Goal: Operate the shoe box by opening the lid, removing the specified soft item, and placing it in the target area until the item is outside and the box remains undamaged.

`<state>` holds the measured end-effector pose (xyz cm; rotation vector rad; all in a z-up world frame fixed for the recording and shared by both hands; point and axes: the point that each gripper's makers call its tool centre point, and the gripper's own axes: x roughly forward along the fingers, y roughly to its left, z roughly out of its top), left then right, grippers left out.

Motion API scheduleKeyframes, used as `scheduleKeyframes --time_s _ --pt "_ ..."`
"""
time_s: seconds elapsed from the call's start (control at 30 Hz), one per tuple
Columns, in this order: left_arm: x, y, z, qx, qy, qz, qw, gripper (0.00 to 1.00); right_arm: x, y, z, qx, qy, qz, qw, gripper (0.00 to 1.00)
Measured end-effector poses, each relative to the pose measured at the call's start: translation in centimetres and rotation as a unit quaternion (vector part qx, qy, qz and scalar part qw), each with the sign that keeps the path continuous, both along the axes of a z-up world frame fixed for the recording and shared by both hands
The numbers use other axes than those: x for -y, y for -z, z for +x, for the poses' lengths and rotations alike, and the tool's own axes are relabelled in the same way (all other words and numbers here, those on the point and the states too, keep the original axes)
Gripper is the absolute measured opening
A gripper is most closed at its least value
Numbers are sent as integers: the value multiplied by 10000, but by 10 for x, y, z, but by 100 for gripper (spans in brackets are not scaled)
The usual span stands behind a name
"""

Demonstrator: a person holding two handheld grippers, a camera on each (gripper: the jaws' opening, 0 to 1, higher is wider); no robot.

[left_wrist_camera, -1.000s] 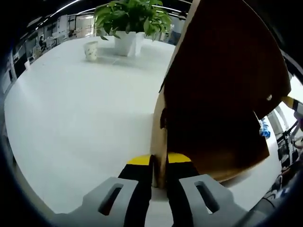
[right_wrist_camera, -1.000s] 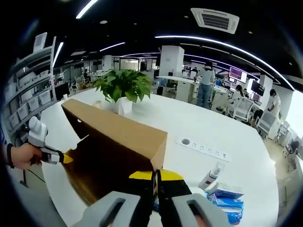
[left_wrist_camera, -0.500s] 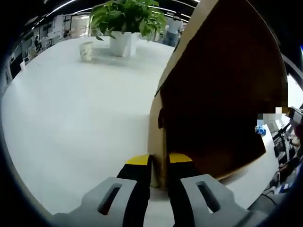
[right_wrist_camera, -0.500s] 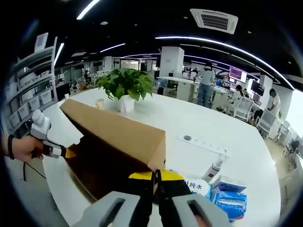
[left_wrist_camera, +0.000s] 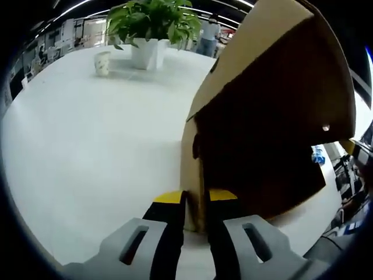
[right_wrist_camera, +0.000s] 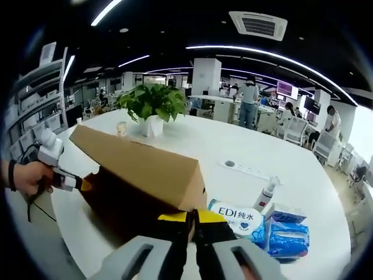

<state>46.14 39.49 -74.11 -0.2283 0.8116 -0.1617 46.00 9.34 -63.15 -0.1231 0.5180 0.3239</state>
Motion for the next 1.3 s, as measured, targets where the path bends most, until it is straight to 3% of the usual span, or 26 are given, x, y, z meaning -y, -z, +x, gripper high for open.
scheduleKeyframes --time_s 0.53,0.93,1.13,1.3 --pt "0 -1 -2 -50 96 61 9999 14 -4 18 -14 -233 -16 93 9997 0" --pt "-9 -22 -4 281 106 430 9986 13 -5 38 -24 -493 -39 224 9985 0" --pt "-8 -30 -7 388 99 321 9987 12 -2 42 -24 -542 2 288 9981 0" --pt "-12 -36 -9 492 68 419 9979 12 -2 44 -26 -549 -64 263 9981 0"
